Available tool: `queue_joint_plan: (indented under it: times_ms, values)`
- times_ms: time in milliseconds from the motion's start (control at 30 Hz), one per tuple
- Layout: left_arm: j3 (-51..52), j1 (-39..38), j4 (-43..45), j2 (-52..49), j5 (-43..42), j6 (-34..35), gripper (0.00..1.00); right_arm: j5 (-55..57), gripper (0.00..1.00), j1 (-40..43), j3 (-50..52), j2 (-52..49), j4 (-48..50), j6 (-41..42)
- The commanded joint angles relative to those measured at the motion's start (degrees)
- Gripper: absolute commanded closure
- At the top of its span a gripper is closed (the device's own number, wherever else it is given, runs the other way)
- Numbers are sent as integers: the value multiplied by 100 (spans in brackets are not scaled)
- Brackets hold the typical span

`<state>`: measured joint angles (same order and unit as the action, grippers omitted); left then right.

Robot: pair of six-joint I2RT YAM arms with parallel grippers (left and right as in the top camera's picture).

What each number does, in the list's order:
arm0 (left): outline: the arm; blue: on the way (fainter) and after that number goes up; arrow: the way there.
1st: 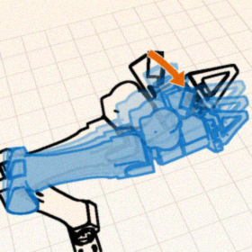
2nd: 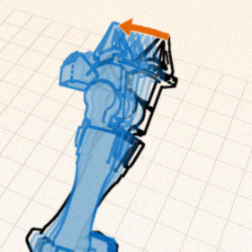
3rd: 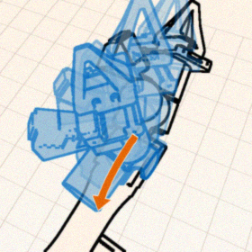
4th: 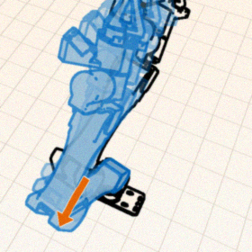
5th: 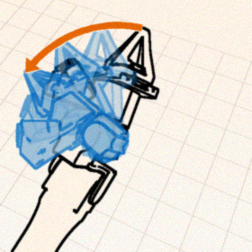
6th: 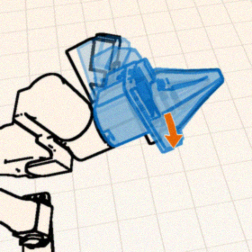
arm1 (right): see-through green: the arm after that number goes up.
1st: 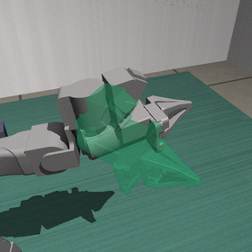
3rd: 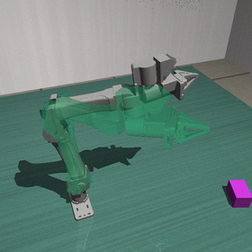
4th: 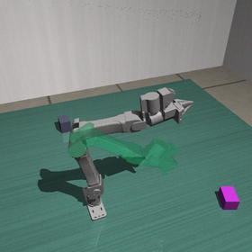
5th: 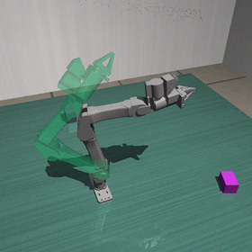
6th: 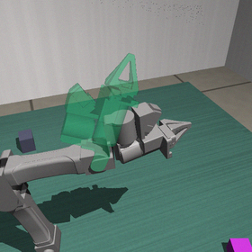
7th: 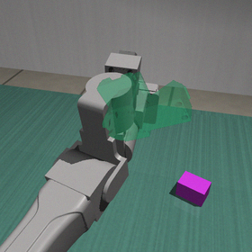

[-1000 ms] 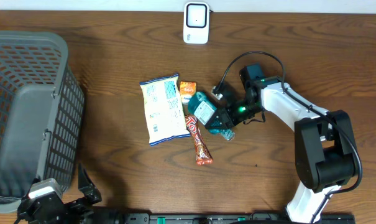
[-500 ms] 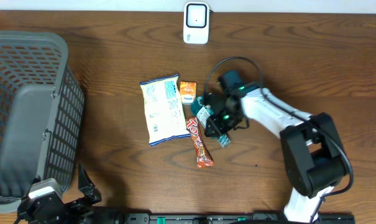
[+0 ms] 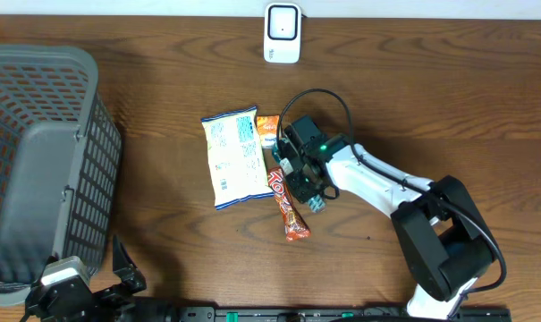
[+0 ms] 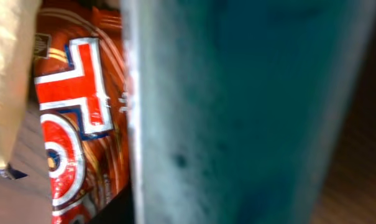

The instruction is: Scan the item barcode

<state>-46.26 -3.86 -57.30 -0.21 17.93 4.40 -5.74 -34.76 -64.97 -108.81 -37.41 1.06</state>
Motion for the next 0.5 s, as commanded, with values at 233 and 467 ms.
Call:
queue_joint_plan:
  times_ms: [233,467]
  values:
    - [415,20,-566,2,160,400,2,262,66,-33,627,-879,-304,146]
    - [415,20,-566,0,160,400,2,219,99,-26,579,-925,-511,149]
